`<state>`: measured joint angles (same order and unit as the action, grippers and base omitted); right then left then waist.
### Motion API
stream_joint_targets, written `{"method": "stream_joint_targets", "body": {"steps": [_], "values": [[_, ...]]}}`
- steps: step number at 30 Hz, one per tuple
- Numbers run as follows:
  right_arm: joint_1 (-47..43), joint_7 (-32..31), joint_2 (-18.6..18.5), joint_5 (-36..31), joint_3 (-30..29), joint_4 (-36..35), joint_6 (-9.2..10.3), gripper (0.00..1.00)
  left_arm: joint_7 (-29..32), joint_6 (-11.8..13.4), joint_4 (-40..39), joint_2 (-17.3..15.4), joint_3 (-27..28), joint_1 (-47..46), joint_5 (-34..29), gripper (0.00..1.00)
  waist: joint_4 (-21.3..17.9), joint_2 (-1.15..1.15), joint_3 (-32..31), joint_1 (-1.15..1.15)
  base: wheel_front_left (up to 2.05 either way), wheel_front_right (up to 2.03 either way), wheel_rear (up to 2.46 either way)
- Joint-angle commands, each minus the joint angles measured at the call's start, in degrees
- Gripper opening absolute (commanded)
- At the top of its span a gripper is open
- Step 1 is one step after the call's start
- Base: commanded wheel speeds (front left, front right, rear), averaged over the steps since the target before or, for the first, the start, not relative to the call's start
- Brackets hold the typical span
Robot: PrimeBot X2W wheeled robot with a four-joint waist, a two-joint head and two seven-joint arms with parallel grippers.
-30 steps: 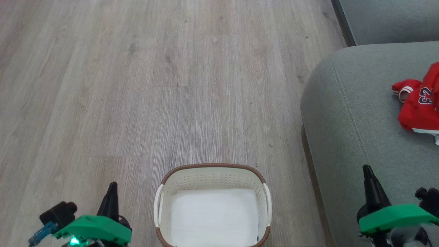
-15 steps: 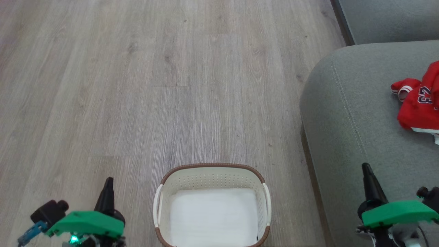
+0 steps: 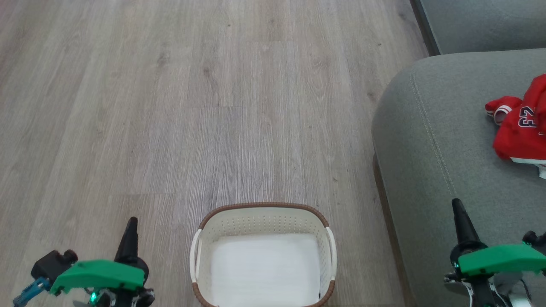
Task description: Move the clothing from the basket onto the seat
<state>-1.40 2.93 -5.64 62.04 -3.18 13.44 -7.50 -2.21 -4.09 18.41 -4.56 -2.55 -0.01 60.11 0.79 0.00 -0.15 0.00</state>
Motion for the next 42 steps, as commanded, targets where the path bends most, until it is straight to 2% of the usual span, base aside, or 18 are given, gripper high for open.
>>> {"method": "stream_joint_targets", "body": {"steps": [1,42], "values": [[3.3,-0.5,-0.1,1.7,0.2,-1.5,0.0,0.0,0.5,-0.4,-2.3,-0.1,2.2,-3.5,1.7,0.0,0.0,0.0,0.0,0.0,0.0,0.0,0.0],[6.8,-7.4,1.9,25.4,-2.2,0.2,0.01,0.0,7.2,-2.9,-4.0,1.4,7.8,-5.7,26.5,0.0,-0.6,0.0,0.3,0.0,0.0,0.0,0.0]]}}
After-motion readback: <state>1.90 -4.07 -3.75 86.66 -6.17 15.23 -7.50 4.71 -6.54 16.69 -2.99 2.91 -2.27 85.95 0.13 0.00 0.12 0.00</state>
